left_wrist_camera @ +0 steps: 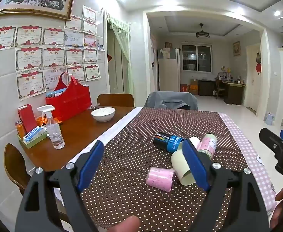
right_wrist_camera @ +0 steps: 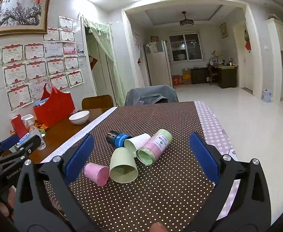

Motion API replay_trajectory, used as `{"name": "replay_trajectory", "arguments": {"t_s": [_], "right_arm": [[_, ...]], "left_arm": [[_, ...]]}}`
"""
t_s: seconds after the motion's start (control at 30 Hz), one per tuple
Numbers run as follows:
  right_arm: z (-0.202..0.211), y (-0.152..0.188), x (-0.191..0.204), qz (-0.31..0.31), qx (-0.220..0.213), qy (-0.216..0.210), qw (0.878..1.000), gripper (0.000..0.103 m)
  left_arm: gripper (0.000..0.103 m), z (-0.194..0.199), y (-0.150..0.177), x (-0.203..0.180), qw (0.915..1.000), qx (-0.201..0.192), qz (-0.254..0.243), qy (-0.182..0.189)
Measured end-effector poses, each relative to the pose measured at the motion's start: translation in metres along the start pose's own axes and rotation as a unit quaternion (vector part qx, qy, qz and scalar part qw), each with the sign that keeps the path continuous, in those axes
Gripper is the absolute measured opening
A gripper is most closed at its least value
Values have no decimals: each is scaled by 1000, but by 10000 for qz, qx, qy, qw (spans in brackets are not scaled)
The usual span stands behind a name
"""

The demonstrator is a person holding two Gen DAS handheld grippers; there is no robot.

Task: Flip cup upside down

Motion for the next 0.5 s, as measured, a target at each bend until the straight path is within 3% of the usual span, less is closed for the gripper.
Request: {"name": "replay_trajectory", "arguments": {"t_s": [0.5], "right_arm": [[0, 0, 0, -15, -10, 13, 10000, 97]], "left_arm": [[82, 0, 0, -4, 10000, -69, -11, 5]]}}
Point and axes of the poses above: each gripper's, at about its wrist camera, not at the fingertips, and z roughly against the way its jaws point, x to its left, y to its underside, the point moved 3 cm from there along -z, roughly the way its jaws point, and after that the axes turned 10 degrees about -x, right-handed, at the moved point
